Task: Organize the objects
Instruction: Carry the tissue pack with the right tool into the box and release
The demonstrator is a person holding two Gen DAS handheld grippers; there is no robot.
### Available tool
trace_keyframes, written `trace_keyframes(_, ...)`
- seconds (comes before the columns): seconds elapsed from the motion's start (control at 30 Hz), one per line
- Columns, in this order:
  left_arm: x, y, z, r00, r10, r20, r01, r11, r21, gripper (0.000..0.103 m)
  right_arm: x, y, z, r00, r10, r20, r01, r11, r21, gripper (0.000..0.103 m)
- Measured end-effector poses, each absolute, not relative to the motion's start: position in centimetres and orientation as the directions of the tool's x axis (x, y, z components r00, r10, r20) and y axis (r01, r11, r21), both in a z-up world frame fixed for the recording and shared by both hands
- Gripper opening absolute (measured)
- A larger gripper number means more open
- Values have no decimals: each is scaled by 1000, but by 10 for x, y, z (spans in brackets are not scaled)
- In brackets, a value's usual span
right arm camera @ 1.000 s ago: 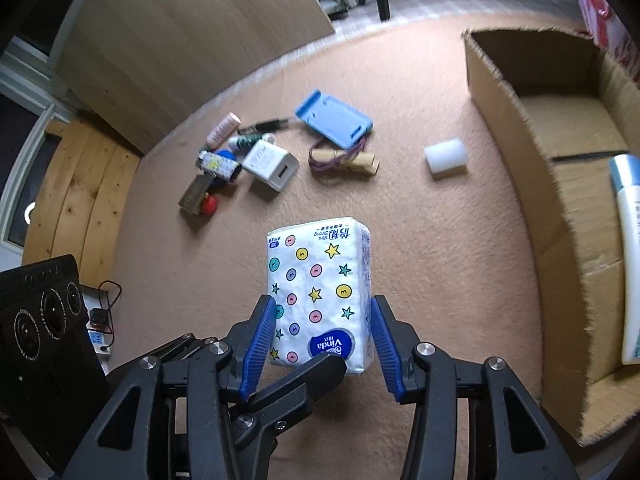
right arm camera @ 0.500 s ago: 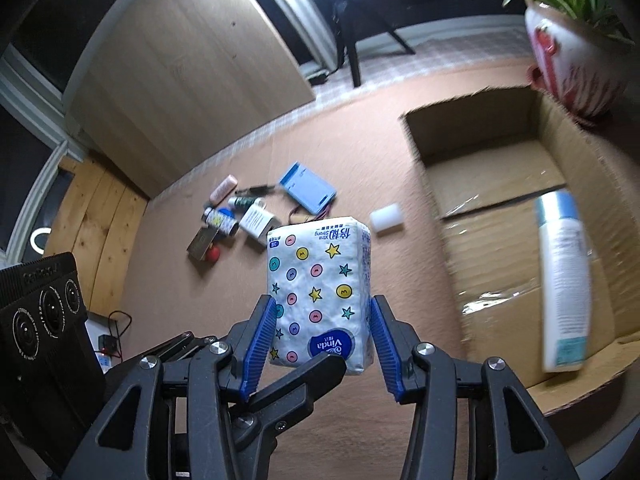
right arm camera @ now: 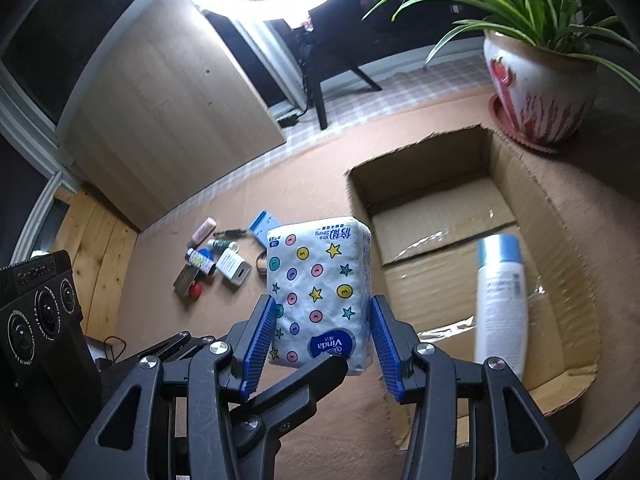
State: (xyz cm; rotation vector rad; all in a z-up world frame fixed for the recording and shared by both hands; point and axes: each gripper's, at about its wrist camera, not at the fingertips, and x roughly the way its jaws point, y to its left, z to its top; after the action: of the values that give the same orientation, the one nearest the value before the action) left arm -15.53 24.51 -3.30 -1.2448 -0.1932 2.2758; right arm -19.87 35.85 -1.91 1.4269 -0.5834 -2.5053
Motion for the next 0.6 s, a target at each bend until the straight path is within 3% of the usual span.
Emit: trace_keyframes(0.6,-183,274,-40,-424,516,-744,-415,-841,-347,51,-216,384,-25,-518,-322,-793,-60,-911,409,45)
